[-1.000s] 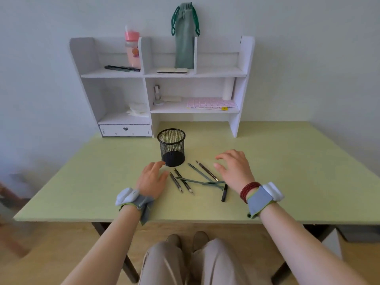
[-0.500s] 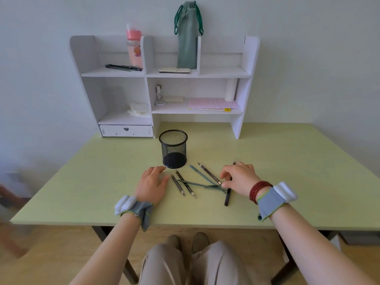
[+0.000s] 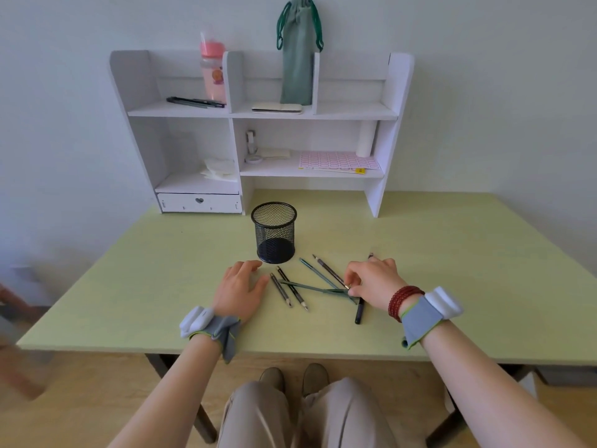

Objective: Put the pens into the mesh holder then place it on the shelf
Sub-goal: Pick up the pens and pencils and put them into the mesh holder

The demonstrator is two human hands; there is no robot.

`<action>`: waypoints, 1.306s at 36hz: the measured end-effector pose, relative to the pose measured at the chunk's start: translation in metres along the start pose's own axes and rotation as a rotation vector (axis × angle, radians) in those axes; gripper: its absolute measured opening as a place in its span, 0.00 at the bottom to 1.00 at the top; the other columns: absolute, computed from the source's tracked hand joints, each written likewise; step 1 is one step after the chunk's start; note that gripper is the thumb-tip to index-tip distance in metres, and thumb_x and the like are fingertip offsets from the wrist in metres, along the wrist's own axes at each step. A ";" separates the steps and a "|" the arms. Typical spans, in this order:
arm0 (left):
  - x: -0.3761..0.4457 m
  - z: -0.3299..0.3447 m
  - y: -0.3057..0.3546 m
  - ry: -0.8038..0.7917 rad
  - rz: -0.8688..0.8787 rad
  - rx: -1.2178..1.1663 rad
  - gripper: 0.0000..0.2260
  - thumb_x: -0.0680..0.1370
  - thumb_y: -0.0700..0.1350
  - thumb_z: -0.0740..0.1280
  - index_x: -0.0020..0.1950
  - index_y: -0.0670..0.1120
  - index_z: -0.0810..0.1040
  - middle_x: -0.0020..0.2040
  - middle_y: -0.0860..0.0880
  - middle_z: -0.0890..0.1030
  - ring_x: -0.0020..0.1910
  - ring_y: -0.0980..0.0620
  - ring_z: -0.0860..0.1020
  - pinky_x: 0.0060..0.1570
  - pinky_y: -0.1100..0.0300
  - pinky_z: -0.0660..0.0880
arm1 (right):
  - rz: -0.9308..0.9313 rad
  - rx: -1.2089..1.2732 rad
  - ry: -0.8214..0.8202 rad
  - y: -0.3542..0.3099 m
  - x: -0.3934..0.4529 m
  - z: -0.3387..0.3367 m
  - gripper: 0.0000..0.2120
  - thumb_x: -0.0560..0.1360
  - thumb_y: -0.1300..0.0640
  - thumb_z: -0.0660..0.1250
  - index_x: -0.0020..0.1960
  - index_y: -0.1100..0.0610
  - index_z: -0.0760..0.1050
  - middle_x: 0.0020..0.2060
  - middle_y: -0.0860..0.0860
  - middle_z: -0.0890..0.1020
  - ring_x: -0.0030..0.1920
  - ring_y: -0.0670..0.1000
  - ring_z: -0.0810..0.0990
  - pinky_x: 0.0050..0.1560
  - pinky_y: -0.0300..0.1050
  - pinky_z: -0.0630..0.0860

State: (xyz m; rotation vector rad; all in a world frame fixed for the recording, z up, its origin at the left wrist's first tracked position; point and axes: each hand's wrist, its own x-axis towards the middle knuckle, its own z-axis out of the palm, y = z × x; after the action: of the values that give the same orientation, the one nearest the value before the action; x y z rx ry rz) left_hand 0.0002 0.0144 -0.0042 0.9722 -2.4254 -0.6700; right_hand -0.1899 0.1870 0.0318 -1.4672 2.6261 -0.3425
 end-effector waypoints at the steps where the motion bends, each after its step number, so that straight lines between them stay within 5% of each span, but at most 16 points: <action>1: 0.000 0.000 0.000 -0.002 0.001 0.002 0.16 0.77 0.50 0.62 0.64 0.46 0.71 0.61 0.46 0.76 0.61 0.45 0.71 0.60 0.57 0.65 | -0.002 0.002 0.001 0.000 0.000 0.000 0.05 0.73 0.56 0.66 0.48 0.48 0.76 0.38 0.42 0.77 0.54 0.49 0.72 0.53 0.46 0.59; 17: -0.004 -0.002 0.002 0.003 -0.006 -0.017 0.16 0.78 0.50 0.61 0.65 0.47 0.71 0.61 0.47 0.75 0.63 0.47 0.70 0.61 0.58 0.65 | -0.003 0.083 0.110 -0.008 0.001 -0.005 0.05 0.75 0.58 0.64 0.50 0.51 0.75 0.45 0.46 0.83 0.54 0.50 0.73 0.55 0.46 0.60; 24: -0.007 -0.008 0.015 0.146 0.047 -0.119 0.12 0.77 0.45 0.64 0.59 0.44 0.78 0.56 0.46 0.80 0.58 0.46 0.74 0.56 0.60 0.66 | -0.052 0.397 0.193 -0.027 -0.002 -0.021 0.04 0.73 0.58 0.67 0.46 0.52 0.74 0.41 0.46 0.79 0.48 0.49 0.76 0.60 0.48 0.69; 30: -0.011 -0.019 0.049 0.131 0.059 -0.423 0.09 0.76 0.49 0.65 0.55 0.52 0.80 0.47 0.59 0.80 0.49 0.53 0.78 0.49 0.63 0.70 | -0.091 0.846 0.219 -0.046 -0.001 -0.033 0.10 0.71 0.61 0.69 0.41 0.48 0.72 0.40 0.47 0.79 0.43 0.45 0.77 0.44 0.27 0.72; 37: -0.009 -0.032 0.083 0.053 0.089 -0.769 0.10 0.76 0.46 0.66 0.55 0.47 0.81 0.50 0.52 0.83 0.50 0.59 0.81 0.56 0.63 0.74 | -0.090 1.164 0.165 -0.062 0.001 -0.033 0.10 0.71 0.65 0.70 0.41 0.51 0.74 0.38 0.50 0.79 0.40 0.47 0.77 0.50 0.40 0.74; 40: -0.006 -0.033 0.090 0.038 0.071 -0.846 0.11 0.76 0.44 0.65 0.56 0.42 0.80 0.52 0.47 0.84 0.52 0.55 0.81 0.57 0.61 0.75 | -0.099 1.187 0.149 -0.066 0.002 -0.032 0.10 0.71 0.65 0.70 0.40 0.51 0.75 0.36 0.49 0.79 0.38 0.45 0.77 0.47 0.37 0.75; 44: -0.002 -0.031 0.095 0.042 0.050 -0.892 0.08 0.77 0.41 0.65 0.54 0.43 0.79 0.49 0.47 0.83 0.45 0.62 0.81 0.52 0.66 0.76 | -0.105 1.196 0.138 -0.070 0.003 -0.029 0.10 0.71 0.65 0.70 0.40 0.51 0.75 0.36 0.46 0.82 0.36 0.40 0.80 0.43 0.30 0.75; 47: 0.001 -0.030 0.096 0.057 0.019 -0.914 0.05 0.77 0.40 0.65 0.50 0.44 0.79 0.46 0.46 0.83 0.43 0.57 0.81 0.53 0.58 0.77 | -0.120 1.203 0.130 -0.072 0.006 -0.026 0.11 0.71 0.66 0.70 0.40 0.51 0.75 0.37 0.47 0.82 0.36 0.38 0.81 0.44 0.31 0.76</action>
State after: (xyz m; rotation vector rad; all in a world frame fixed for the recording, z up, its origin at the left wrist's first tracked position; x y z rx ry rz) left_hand -0.0329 0.0668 0.0751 0.5533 -1.7291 -1.5139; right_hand -0.1390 0.1494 0.0751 -1.1021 1.6873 -1.6639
